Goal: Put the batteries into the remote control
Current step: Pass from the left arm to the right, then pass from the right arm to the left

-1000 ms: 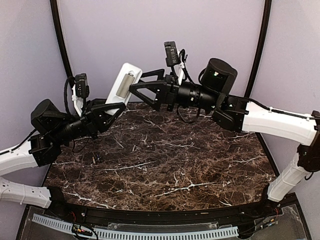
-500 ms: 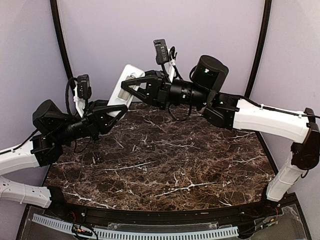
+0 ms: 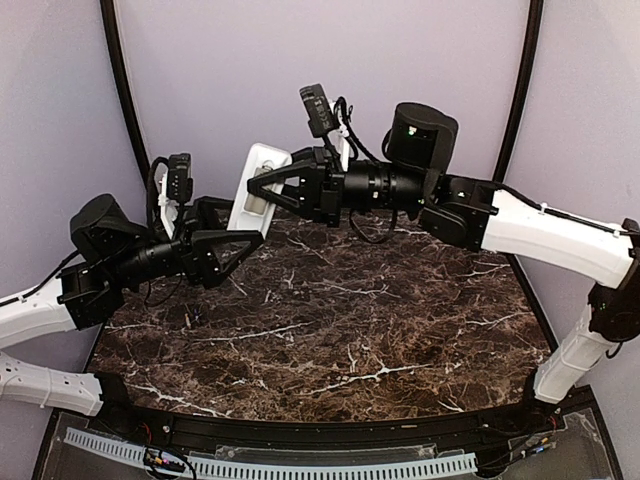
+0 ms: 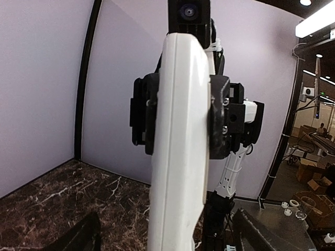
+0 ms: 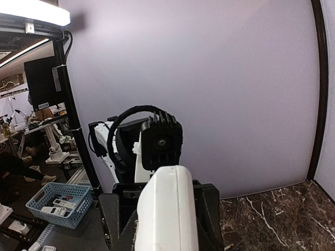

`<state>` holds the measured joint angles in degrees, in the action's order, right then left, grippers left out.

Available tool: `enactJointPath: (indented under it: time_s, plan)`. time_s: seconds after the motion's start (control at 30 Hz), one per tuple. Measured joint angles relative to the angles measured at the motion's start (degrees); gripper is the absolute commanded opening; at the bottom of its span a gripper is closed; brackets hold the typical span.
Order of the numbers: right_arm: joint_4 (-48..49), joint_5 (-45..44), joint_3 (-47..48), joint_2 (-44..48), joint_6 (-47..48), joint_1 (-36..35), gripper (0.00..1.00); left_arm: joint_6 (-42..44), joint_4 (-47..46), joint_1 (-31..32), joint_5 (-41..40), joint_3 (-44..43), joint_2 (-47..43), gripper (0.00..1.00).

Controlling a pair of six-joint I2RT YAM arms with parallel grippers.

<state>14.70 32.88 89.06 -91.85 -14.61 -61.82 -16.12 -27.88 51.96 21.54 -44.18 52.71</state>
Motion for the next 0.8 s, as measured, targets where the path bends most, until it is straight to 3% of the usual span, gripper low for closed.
enactJointPath:
  time_s: [0.13,0.33,0.53,0.7,0.8]
  plan:
    - [-10.9,-1.2,2.0,2.2,5.1,0.1,0.00,4.3,9.6,0.0,1.1,-2.6,-0.3,0.93]
    - [-25.4,-0.5,10.0,2.5,9.7,0.2,0.00,9.2,20.7,0.0,3.3,-5.1,-0.2,0.85]
    - [-32.6,-0.6,13.0,1.4,9.8,0.4,0.00,10.7,22.9,0.0,4.1,-5.2,0.2,0.67]
    - [-34.8,-0.4,13.0,-0.6,9.5,0.4,0.00,10.1,22.4,0.0,5.0,-5.2,1.2,0.57]
    - [-35.1,-0.2,13.0,-1.3,9.4,0.4,0.00,8.7,21.4,0.0,6.0,-5.3,2.9,0.45]
